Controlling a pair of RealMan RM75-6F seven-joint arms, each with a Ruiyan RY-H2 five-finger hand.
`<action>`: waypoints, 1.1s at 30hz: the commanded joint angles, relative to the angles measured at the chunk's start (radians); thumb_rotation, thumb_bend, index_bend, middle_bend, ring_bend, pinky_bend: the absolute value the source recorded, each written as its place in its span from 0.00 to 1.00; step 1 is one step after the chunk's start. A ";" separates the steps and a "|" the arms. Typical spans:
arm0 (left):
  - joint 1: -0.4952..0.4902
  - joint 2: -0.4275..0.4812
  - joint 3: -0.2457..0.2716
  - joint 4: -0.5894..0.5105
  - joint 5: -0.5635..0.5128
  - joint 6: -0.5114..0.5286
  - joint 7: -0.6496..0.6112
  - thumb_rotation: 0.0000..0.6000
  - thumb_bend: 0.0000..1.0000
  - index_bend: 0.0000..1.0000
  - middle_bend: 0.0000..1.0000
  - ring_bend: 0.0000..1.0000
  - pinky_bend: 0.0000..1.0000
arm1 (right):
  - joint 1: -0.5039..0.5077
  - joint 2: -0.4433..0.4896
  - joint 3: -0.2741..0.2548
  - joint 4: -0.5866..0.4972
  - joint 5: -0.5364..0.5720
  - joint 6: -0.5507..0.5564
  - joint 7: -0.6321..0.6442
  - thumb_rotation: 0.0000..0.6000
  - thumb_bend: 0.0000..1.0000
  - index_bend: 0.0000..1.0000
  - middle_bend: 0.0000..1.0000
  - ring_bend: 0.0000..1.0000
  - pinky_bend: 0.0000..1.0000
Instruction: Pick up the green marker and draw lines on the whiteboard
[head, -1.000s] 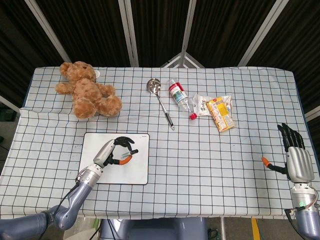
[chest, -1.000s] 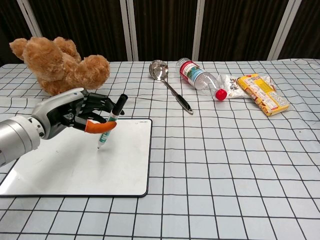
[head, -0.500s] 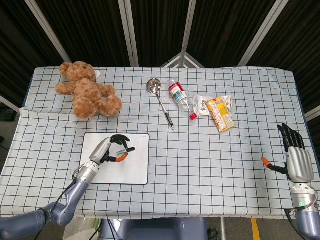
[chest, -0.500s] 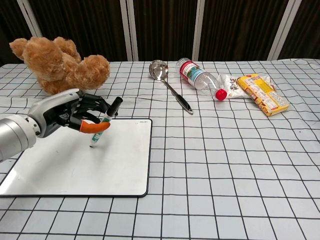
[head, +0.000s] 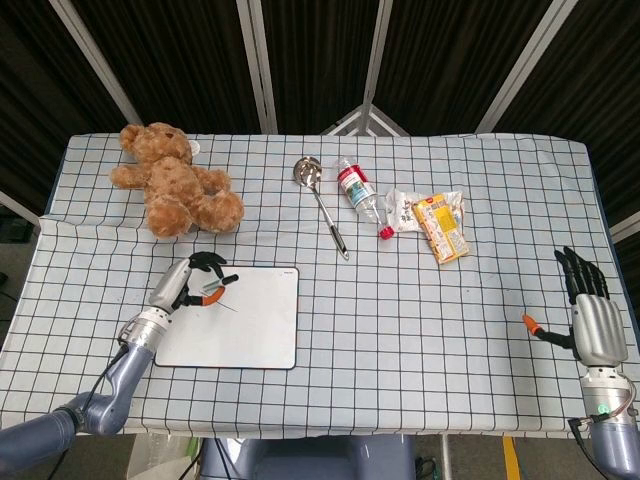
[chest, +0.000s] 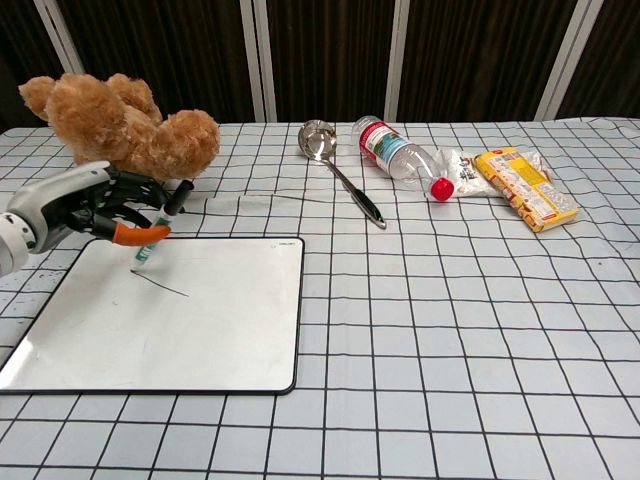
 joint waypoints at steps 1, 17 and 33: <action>0.007 0.016 -0.014 -0.001 -0.009 0.010 -0.023 1.00 0.53 0.75 0.30 0.19 0.30 | 0.000 0.000 0.000 0.000 0.000 0.000 0.000 1.00 0.21 0.00 0.00 0.00 0.00; 0.015 0.046 -0.005 -0.158 -0.004 0.026 -0.028 1.00 0.53 0.75 0.30 0.19 0.30 | 0.000 0.000 0.001 -0.002 0.000 0.001 0.001 1.00 0.21 0.00 0.00 0.00 0.00; -0.005 -0.019 0.002 -0.155 -0.038 0.004 0.044 1.00 0.53 0.75 0.30 0.19 0.30 | 0.001 0.002 0.001 0.000 -0.001 -0.003 0.009 1.00 0.21 0.00 0.00 0.00 0.00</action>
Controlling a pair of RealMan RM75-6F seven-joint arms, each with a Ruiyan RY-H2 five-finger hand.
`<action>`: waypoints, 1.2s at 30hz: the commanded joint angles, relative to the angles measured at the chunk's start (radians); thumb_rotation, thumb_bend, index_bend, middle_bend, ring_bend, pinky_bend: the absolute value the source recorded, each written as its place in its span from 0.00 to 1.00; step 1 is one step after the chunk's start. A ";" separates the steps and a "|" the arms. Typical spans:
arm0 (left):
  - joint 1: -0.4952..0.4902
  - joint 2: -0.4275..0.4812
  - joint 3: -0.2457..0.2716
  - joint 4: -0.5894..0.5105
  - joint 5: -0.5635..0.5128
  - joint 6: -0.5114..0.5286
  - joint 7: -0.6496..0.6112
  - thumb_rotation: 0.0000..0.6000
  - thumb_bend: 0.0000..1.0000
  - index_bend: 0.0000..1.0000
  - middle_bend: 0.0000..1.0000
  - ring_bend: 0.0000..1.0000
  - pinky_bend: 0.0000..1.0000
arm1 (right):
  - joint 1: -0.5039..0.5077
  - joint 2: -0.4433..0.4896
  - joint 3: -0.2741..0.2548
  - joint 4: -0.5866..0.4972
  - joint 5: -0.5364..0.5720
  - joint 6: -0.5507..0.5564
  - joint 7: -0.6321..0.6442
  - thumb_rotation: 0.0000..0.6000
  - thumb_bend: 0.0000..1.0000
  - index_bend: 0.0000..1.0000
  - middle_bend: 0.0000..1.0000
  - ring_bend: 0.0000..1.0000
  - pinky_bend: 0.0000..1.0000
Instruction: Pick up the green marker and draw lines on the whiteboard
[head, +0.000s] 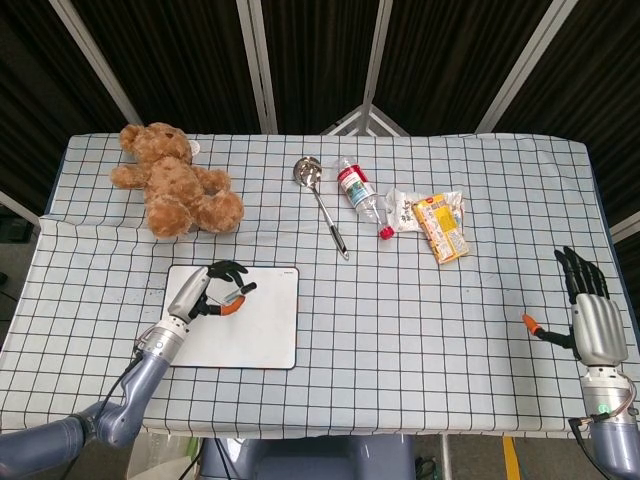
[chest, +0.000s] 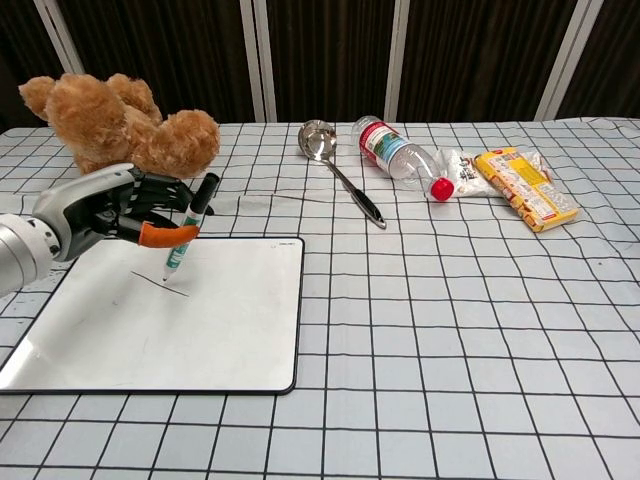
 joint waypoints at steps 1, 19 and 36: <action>-0.001 -0.003 0.001 -0.003 -0.002 0.001 0.010 1.00 0.53 0.75 0.30 0.19 0.30 | 0.000 0.000 0.000 0.001 -0.001 0.000 0.000 1.00 0.21 0.00 0.00 0.00 0.00; -0.002 -0.013 0.001 -0.005 -0.015 -0.003 0.036 1.00 0.53 0.75 0.30 0.19 0.30 | 0.000 -0.001 0.002 0.000 0.002 0.001 -0.001 1.00 0.21 0.00 0.00 0.00 0.00; 0.007 -0.012 0.012 0.003 -0.016 -0.004 0.043 1.00 0.53 0.75 0.30 0.19 0.30 | 0.000 -0.001 0.002 0.000 0.002 0.002 -0.001 1.00 0.21 0.00 0.00 0.00 0.00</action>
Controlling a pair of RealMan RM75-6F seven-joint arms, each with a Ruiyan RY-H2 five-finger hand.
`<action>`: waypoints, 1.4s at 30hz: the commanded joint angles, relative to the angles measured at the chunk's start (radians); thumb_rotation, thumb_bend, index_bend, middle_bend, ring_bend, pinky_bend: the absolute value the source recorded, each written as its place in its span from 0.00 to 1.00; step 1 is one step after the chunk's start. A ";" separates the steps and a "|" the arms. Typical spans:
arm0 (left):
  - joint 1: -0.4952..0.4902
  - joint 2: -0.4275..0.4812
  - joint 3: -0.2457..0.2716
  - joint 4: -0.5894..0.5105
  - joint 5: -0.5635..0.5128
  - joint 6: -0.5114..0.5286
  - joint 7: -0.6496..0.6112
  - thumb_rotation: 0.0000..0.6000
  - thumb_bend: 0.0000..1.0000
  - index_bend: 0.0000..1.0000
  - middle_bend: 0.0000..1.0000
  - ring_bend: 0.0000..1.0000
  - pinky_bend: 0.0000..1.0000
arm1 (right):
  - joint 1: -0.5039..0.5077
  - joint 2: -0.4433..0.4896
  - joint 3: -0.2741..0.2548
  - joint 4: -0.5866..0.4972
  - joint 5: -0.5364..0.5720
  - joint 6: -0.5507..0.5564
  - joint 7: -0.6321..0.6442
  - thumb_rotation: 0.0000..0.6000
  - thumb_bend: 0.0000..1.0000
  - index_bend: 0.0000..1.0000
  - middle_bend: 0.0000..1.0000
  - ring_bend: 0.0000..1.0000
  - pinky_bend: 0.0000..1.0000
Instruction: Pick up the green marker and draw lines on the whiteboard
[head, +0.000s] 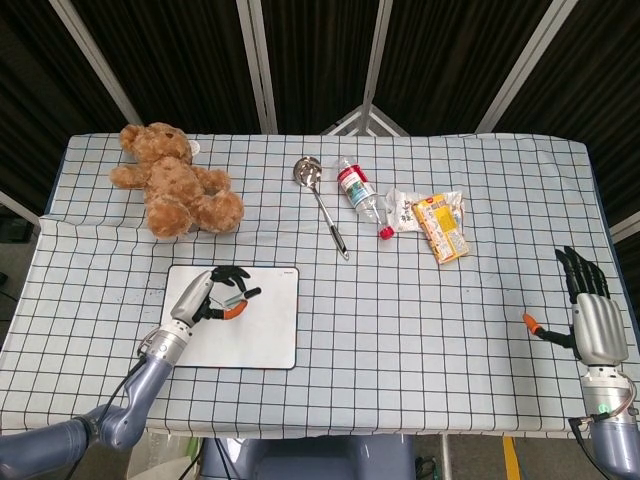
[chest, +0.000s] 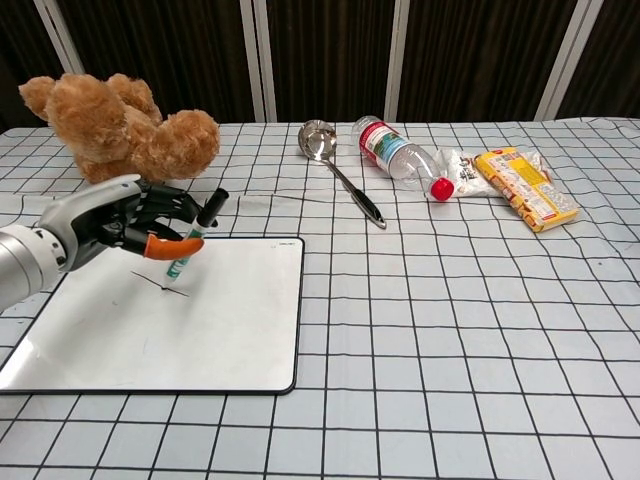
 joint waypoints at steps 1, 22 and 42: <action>0.004 0.003 0.002 0.002 -0.001 0.001 0.000 1.00 0.53 0.75 0.30 0.19 0.30 | 0.000 0.000 0.000 0.000 0.000 0.000 0.000 1.00 0.21 0.00 0.00 0.00 0.00; 0.096 0.146 0.052 -0.119 0.031 0.055 -0.053 1.00 0.53 0.76 0.30 0.19 0.30 | -0.001 0.002 0.000 -0.014 0.008 -0.006 0.002 1.00 0.21 0.00 0.00 0.00 0.00; 0.086 0.365 0.013 -0.251 -0.041 0.082 0.266 1.00 0.52 0.76 0.33 0.19 0.30 | -0.001 0.009 0.002 -0.026 0.025 -0.021 0.011 1.00 0.21 0.00 0.00 0.00 0.00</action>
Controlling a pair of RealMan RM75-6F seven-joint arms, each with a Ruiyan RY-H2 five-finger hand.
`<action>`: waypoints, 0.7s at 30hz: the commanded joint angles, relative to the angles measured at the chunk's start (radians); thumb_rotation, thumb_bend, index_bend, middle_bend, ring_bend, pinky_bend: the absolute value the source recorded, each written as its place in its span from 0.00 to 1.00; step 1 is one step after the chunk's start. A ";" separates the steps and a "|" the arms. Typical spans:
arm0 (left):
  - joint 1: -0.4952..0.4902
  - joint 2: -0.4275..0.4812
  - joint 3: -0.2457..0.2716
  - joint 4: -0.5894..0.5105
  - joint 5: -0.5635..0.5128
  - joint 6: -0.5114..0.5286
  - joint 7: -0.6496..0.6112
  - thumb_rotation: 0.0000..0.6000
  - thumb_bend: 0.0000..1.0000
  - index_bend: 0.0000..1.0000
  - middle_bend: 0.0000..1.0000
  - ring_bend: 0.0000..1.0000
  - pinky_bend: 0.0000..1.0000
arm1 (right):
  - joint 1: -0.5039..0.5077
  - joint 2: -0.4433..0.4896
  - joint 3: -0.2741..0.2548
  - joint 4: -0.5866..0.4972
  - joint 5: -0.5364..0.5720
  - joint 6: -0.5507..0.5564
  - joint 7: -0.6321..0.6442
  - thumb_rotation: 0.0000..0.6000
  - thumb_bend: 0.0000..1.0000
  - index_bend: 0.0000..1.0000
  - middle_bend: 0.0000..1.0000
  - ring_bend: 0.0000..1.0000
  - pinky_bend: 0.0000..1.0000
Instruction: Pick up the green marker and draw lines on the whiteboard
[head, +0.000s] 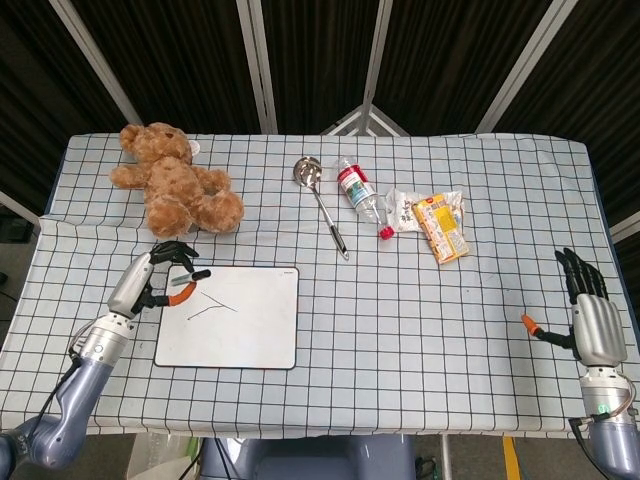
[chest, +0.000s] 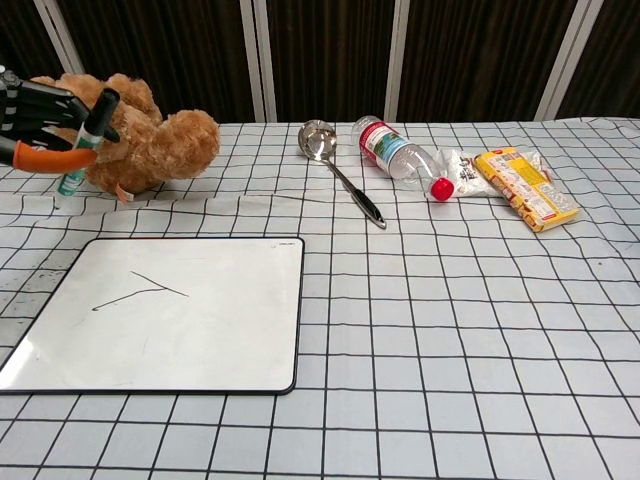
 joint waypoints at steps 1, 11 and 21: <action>-0.015 0.034 0.045 0.033 -0.090 -0.047 0.232 1.00 0.52 0.76 0.33 0.19 0.30 | 0.000 0.001 0.000 -0.002 0.001 -0.002 0.001 1.00 0.21 0.00 0.00 0.00 0.00; -0.018 -0.026 0.126 0.165 -0.138 -0.005 0.584 1.00 0.45 0.74 0.32 0.19 0.30 | 0.001 0.004 0.001 -0.007 0.009 -0.010 0.000 1.00 0.21 0.00 0.00 0.00 0.00; -0.016 -0.090 0.118 0.222 -0.210 -0.020 0.631 1.00 0.29 0.63 0.20 0.10 0.20 | 0.002 0.005 0.001 -0.007 0.010 -0.012 -0.001 1.00 0.21 0.00 0.00 0.00 0.00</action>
